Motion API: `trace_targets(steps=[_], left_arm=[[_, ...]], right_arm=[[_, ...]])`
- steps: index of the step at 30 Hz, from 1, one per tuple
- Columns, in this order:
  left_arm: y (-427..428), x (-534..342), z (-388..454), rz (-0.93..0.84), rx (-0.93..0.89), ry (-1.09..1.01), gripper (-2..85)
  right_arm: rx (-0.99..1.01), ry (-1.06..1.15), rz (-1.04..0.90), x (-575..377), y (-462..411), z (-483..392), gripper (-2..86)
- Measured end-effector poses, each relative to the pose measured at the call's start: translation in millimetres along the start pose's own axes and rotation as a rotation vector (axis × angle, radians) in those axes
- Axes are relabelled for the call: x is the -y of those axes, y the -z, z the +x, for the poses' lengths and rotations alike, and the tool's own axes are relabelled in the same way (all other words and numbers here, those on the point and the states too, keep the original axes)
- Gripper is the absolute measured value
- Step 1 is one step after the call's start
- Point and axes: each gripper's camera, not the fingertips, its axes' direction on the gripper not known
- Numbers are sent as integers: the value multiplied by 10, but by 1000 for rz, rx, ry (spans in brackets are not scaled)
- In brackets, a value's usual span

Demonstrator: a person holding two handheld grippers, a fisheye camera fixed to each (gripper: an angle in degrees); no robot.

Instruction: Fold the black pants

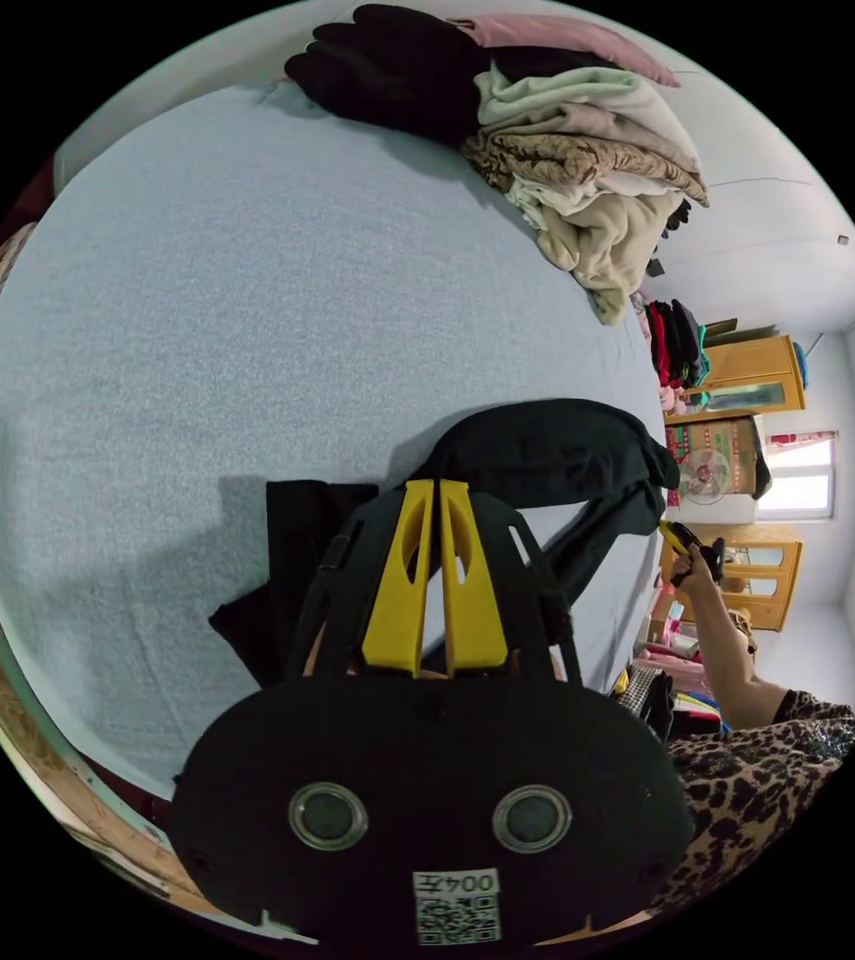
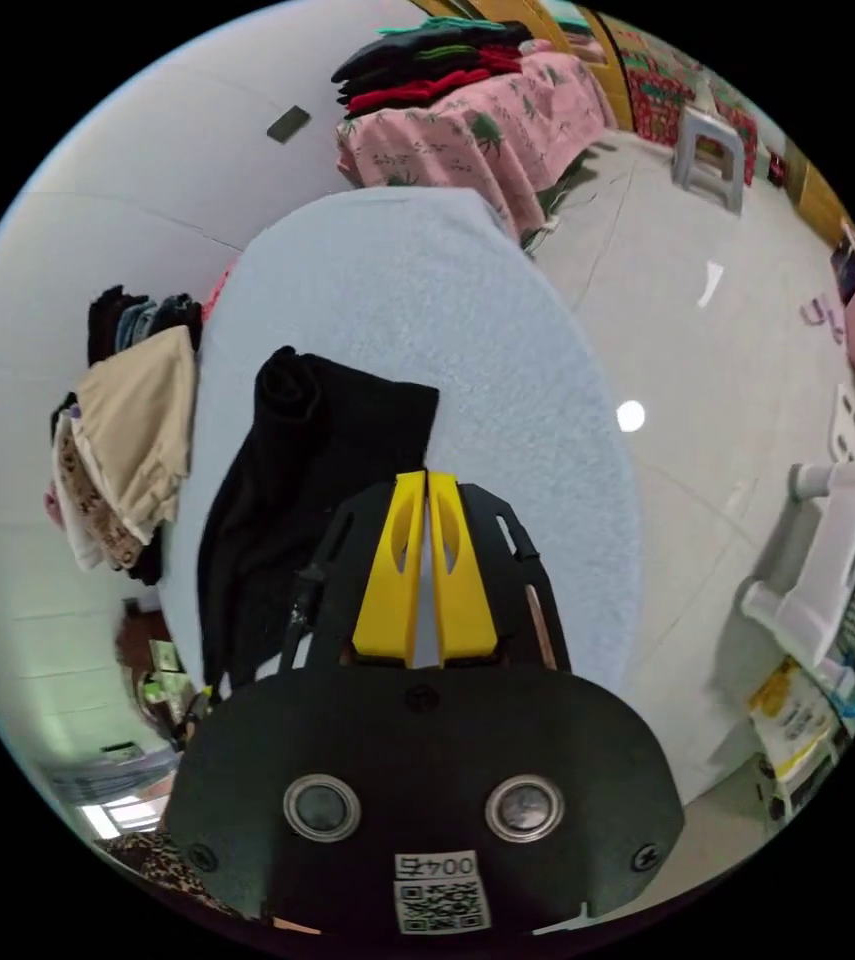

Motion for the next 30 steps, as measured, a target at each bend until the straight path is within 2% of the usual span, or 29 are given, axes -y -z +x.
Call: trace_targets(steps=[4,7,9,12,14,17,20,26,30], left_arm=[[33,165,13,-5,6,-8,9],[55,268,6,-7,0,-9,9],[65,331,11,-8,2,-19,9],[79,429,10,-7,-1,-26,9],[91,503,13,-9,0,-29,9],[106,593,30,-14,9,-35,10],[120,662,35,-9,11,-33,11],[142,784,29,-2,5,-29,10],[153,860,37,-9,8,-34,10]], right_arm=[[-131,-35,31,-101,106,55,-5],[13,17,109,-321,283,-15,-1],[71,167,104,-559,285,-299,8],[92,507,12,-1190,9,-1027,38],[-10,807,-42,-1761,-291,-1638,55],[-169,1091,-65,-2252,-621,-2195,67],[-263,1266,-85,-2494,-851,-2507,80],[-383,1397,-113,-2608,-1124,-2729,35],[-298,1337,-142,-2519,-950,-2671,7]])
